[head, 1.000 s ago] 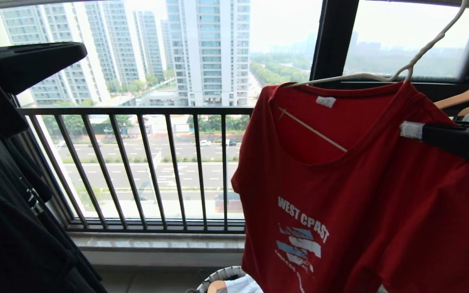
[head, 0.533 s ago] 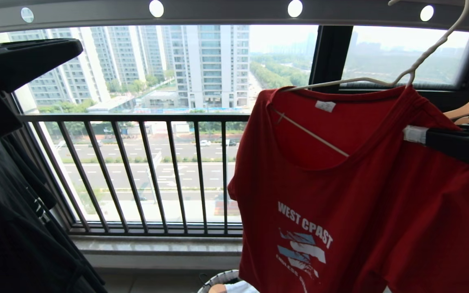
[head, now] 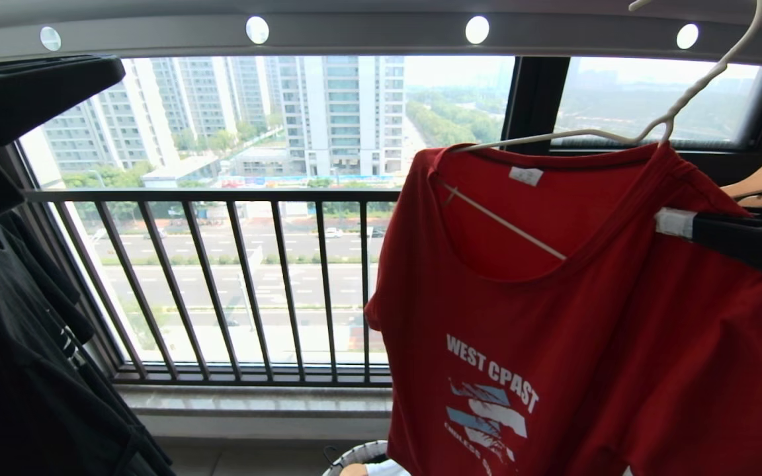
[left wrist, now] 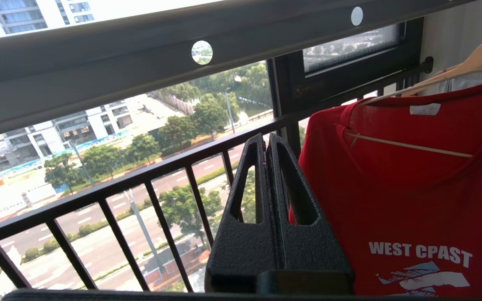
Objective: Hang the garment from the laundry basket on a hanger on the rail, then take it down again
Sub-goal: Hang the clothes rack on the clothesline
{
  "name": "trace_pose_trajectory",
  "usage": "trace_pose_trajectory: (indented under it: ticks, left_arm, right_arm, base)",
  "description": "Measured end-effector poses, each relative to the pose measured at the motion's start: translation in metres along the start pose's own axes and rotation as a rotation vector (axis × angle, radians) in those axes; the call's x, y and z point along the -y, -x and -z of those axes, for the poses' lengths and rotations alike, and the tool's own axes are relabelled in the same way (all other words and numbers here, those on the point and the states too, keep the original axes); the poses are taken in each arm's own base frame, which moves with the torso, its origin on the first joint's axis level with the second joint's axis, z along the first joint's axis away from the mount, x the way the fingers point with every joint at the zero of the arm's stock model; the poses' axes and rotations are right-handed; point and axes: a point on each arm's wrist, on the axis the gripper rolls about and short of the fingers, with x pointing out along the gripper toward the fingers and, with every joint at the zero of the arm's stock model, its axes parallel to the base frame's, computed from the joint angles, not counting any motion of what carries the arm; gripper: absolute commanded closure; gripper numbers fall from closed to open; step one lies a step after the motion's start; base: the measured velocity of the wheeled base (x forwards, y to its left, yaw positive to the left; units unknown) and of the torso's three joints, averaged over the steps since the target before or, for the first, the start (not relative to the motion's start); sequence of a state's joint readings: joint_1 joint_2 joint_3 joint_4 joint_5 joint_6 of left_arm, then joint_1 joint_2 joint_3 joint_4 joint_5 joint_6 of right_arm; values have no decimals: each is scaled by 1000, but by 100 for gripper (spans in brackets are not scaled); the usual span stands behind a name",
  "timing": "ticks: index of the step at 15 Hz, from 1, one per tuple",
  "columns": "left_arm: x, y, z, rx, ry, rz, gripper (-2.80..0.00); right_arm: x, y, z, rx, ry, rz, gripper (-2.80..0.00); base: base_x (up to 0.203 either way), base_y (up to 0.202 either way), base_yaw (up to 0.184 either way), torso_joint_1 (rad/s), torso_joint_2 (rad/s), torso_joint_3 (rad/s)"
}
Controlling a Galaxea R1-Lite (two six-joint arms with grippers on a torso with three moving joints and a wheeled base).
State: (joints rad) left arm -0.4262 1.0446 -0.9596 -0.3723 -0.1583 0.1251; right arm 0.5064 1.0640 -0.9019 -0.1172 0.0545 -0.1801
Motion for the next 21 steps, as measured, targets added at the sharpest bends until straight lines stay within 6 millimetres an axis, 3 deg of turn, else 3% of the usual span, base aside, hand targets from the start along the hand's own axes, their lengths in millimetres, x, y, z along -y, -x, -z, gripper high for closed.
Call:
trace_pose_trajectory:
  ticks: [6,13,21]
  left_arm:
    - [0,3,-1,8,2,0,0]
    - [2,6,-2,15,1,9,0]
    - [5,12,-4,28,-1,24,0]
  right_arm:
    - [-11,-8,0,0,-1,-84,0]
    - [-23,-53,-3,87,-42,-53,0]
    - [-36,-99,10,87,-43,-34,0]
  base:
    - [0,0,0,0,0,0]
    - [0,0,0,0,0,0]
    - [0,0,0,0,0,0]
